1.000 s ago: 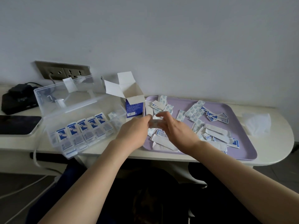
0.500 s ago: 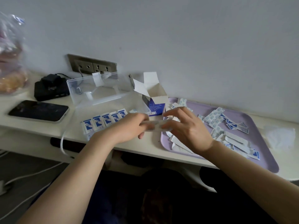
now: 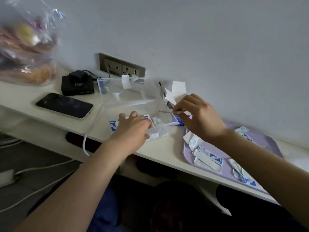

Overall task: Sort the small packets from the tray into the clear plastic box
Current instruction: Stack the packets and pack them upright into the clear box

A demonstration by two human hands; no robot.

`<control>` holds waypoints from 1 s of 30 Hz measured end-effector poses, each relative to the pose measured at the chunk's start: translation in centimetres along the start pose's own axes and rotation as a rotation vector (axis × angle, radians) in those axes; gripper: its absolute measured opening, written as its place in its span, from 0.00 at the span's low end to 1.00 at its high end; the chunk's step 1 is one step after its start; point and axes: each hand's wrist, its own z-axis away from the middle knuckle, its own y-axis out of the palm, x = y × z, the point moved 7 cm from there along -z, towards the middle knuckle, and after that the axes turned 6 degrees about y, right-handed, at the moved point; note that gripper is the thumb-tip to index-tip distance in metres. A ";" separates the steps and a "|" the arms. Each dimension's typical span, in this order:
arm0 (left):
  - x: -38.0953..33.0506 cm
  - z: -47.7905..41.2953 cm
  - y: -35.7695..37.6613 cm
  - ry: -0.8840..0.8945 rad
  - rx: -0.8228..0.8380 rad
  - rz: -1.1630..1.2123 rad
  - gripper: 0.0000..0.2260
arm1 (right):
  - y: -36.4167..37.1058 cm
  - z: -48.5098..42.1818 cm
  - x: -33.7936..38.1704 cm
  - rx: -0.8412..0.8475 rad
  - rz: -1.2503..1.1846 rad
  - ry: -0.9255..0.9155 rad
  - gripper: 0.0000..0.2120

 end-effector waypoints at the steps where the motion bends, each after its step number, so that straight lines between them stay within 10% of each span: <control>1: 0.1 0.0 0.0 0.004 -0.007 -0.016 0.10 | 0.7 -0.4 -0.1 0.028 0.002 0.014 0.04; 30: 4.9 1.3 -0.7 -0.080 0.013 0.053 0.11 | 13.8 -3.2 1.0 0.936 0.341 -0.154 0.07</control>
